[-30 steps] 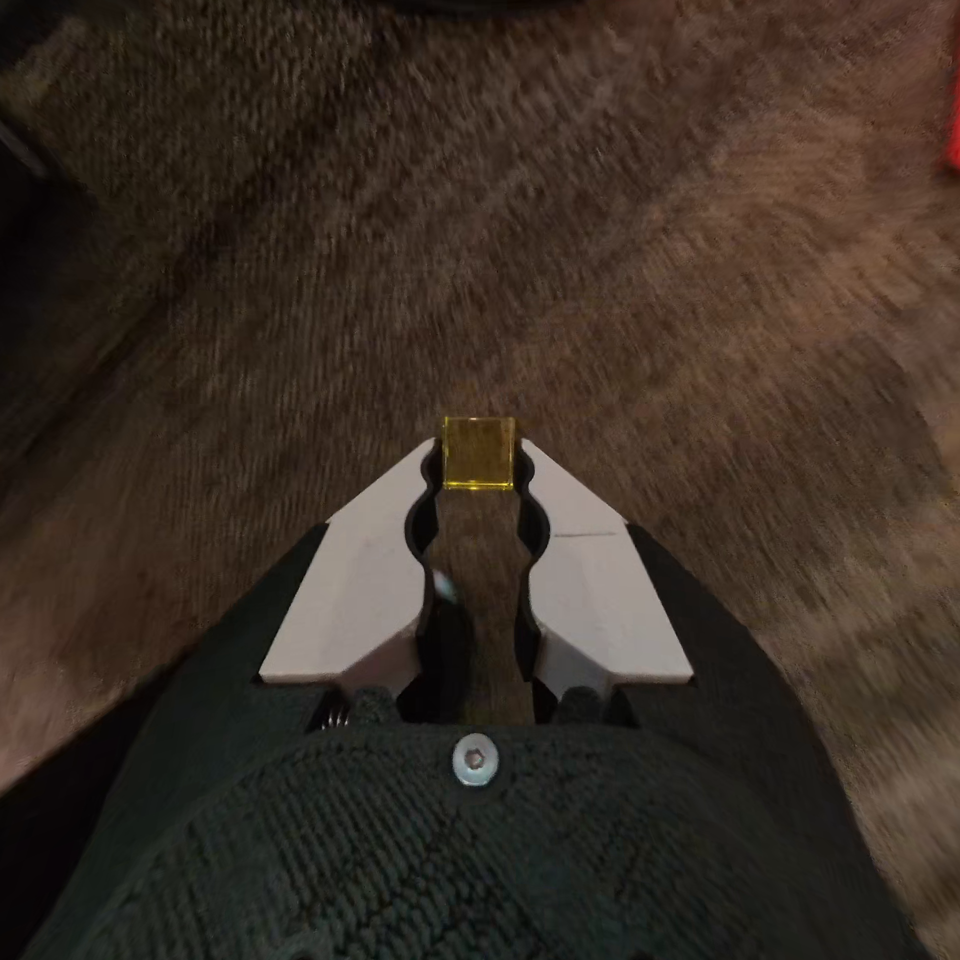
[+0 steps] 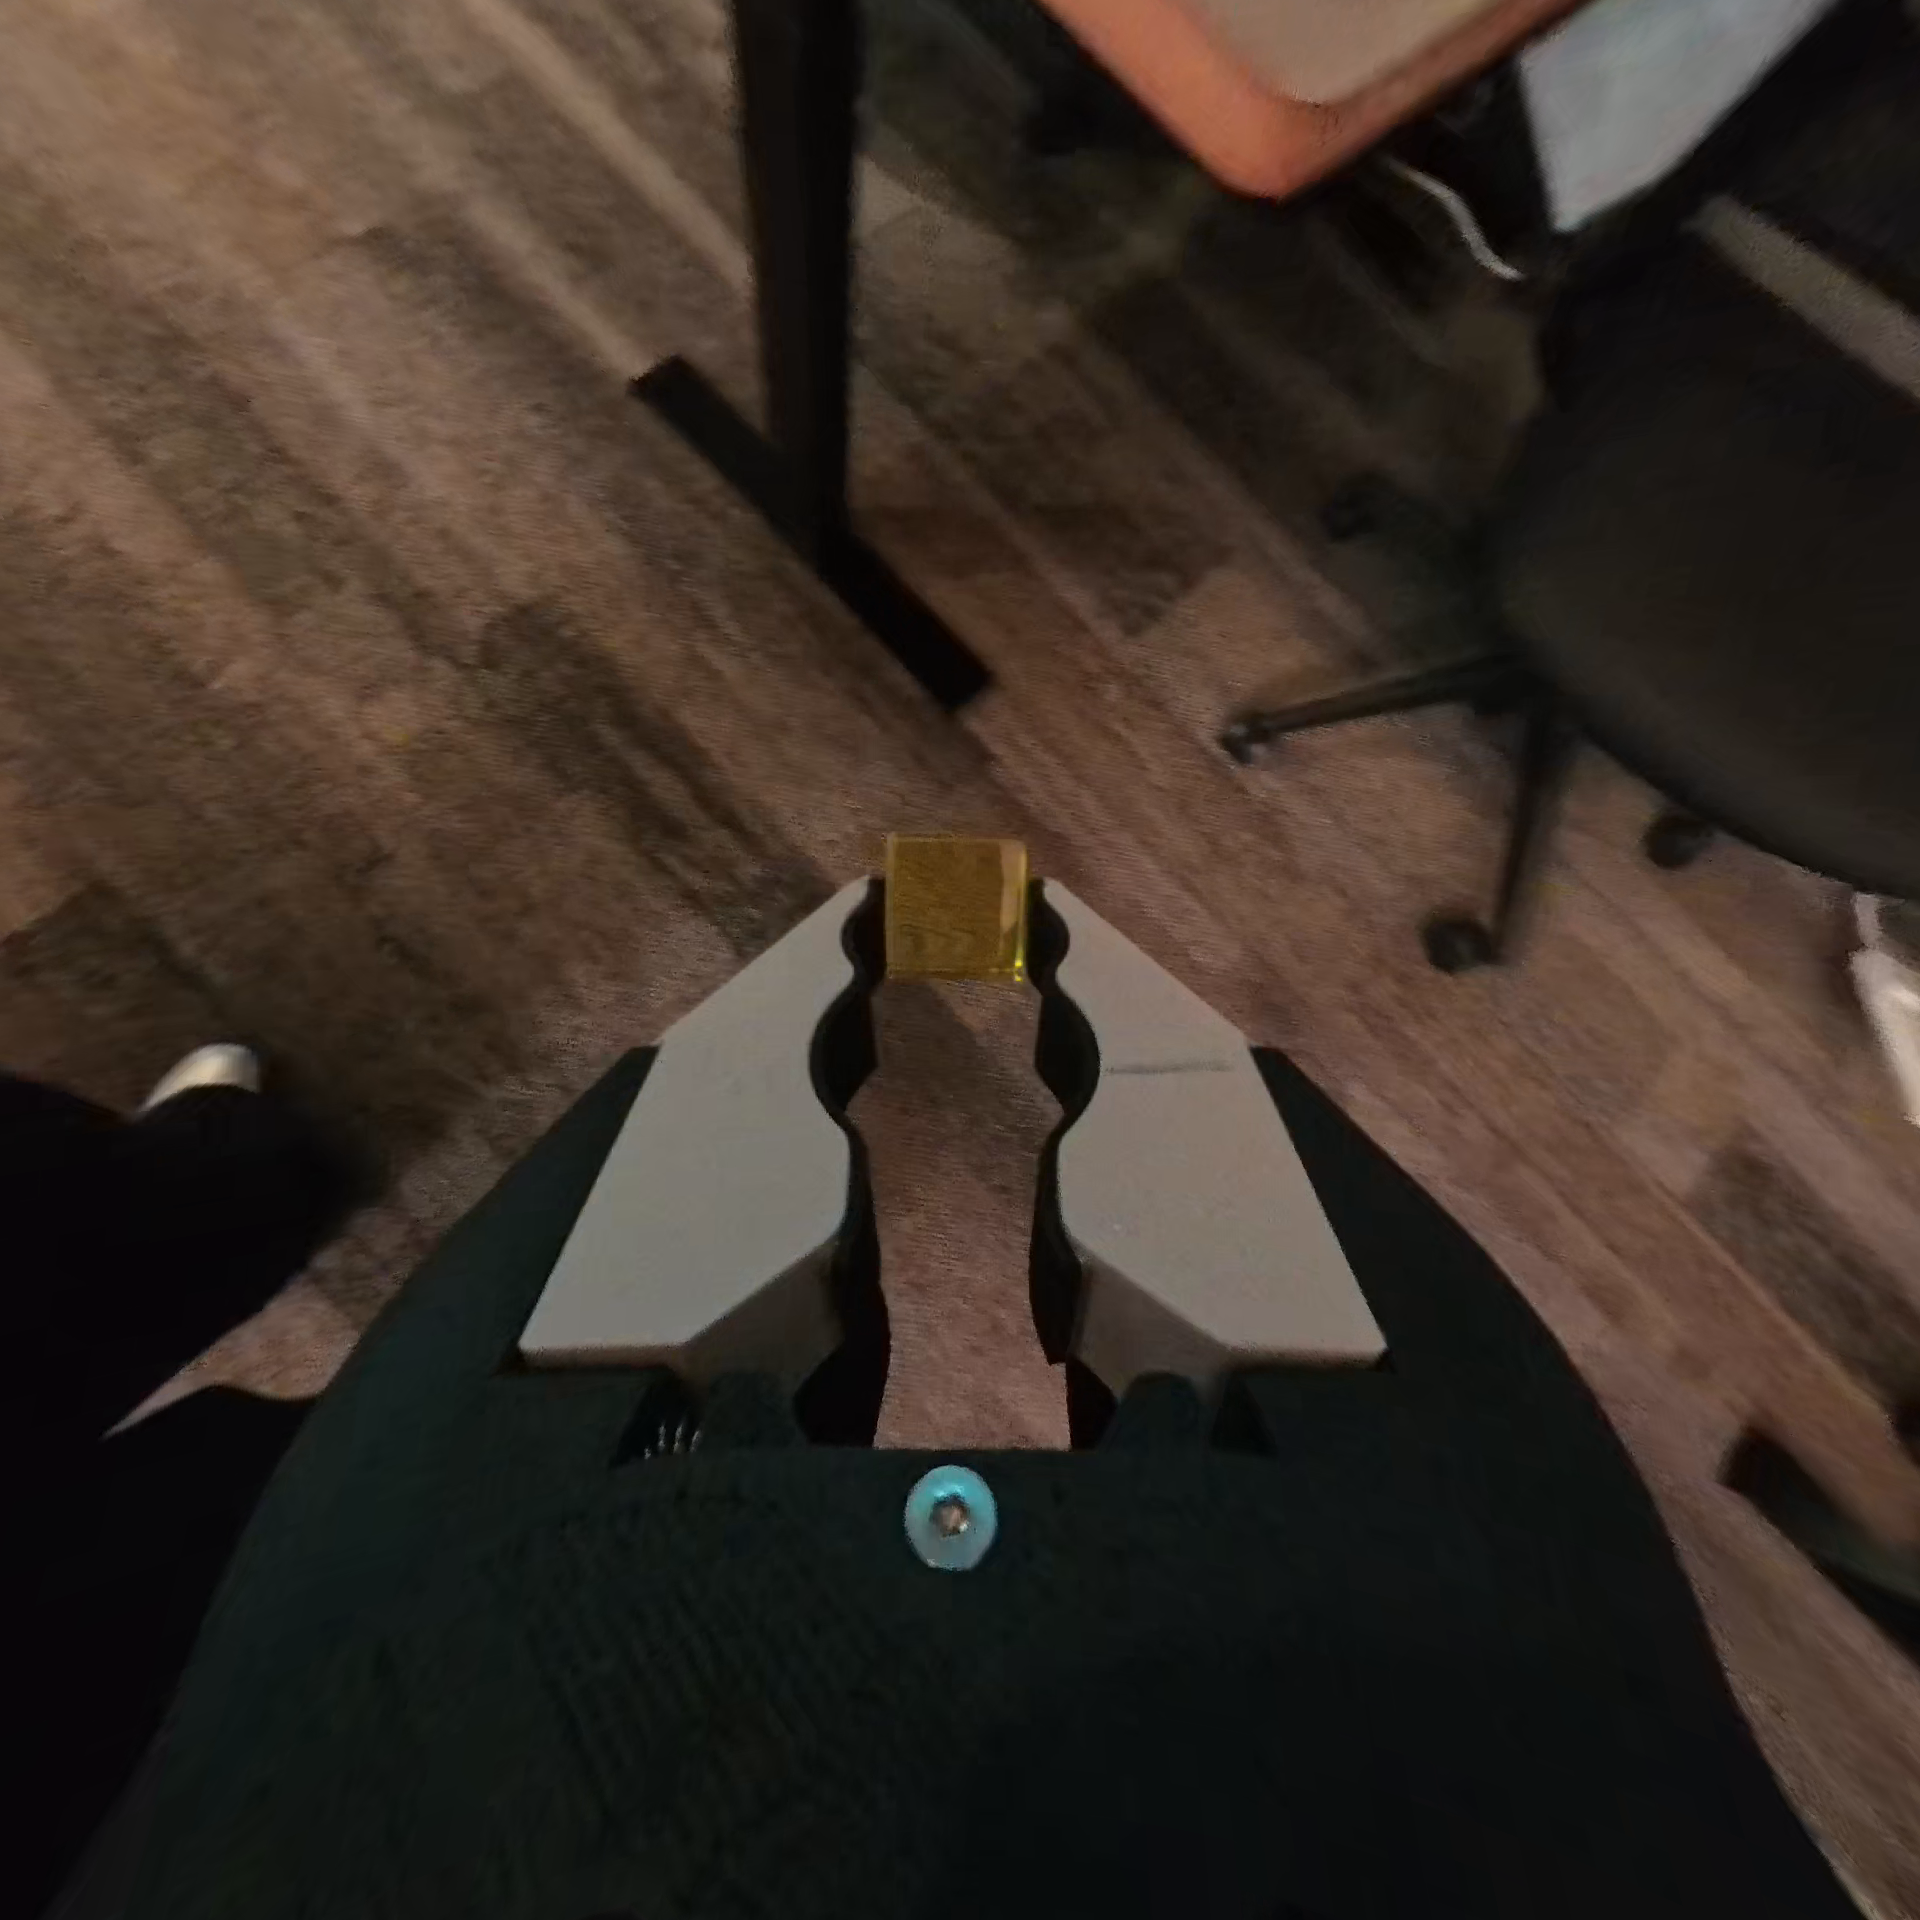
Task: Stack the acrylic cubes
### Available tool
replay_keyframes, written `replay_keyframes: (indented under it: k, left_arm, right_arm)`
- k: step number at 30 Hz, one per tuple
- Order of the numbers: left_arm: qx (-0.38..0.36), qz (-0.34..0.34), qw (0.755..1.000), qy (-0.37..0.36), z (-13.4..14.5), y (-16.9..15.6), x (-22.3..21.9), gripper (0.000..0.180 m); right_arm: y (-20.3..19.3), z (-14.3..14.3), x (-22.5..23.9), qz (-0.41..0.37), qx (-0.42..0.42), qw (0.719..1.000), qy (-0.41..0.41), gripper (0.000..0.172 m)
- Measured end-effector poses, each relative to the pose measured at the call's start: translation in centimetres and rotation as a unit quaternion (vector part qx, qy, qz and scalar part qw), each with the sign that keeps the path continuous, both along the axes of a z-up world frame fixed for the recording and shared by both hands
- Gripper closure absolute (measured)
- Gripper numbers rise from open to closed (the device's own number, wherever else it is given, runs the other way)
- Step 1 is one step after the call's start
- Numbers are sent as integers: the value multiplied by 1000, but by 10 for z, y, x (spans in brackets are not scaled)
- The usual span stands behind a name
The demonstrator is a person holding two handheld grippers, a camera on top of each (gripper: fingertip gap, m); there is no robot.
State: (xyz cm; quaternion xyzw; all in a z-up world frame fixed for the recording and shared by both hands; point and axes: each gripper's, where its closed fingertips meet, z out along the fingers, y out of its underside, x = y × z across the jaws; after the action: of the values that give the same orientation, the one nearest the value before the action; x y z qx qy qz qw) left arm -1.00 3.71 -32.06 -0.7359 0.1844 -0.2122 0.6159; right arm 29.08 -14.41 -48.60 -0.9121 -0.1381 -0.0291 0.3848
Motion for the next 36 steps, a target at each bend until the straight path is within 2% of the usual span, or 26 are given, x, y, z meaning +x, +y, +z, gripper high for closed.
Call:
replay_keyframes:
  k: [2, 4, 7, 9, 14, 17, 18, 21, 24, 26, 28, 31, 33, 36]
  left_arm:
    - [-12, 1, 1000, -13, -5, 19, 46, 180]
    - [-7, 7, 1000, 3, -4, 32, 75, 180]
    - [24, 45, 997, 55, 4, 65, 83, 180]
    - [40, 97, 992, 72, 11, 102, 71, 180]
    - [67, 217, 974, 12, 36, 208, 51, 180]
    - [60, 243, 965, -84, 52, 237, 59, 180]
    - [68, 262, 959, -83, 56, 238, 59, 180]
    - [74, 342, 936, -30, 53, 227, 49, 180]
    - [71, 396, 915, -14, 50, 211, 50, 180]
    - [71, 482, 873, 3, 47, 191, 44, 180]
    - [91, 555, 826, 37, 46, 159, 53, 180]
    - [96, 657, 745, 66, 30, 93, 84, 180]
    - [79, 714, 693, 55, 7, 43, 120, 180]
    - [10, 764, 644, 41, -51, -16, 185, 180]
  right_arm:
    - [0, 15, 55, -11, 14, 1000, -2, 147]
    - [17, 31, 101, -21, 35, 999, 0, 147]
    - [74, 57, 157, -36, 84, 996, 19, 147]
    - [125, 78, 183, -36, 117, 992, 29, 147]
    - [254, 143, 213, 26, 219, 975, 27, 147]
    - [323, 176, 204, 97, 249, 962, 63, 147]
    - [345, 187, 198, 128, 261, 954, 68, 147]
    - [416, 217, 184, 195, 289, 933, 86, 146]
    - [489, 239, 162, 255, 300, 911, 122, 147]
    - [536, 242, 145, 305, 298, 895, 134, 147]
    - [583, 227, 127, 358, 283, 879, 137, 147]
    - [650, 171, 101, 438, 218, 863, 129, 147]
    - [689, 137, 88, 455, 180, 864, 121, 146]
    - [730, 118, 75, 416, 161, 884, 141, 147]
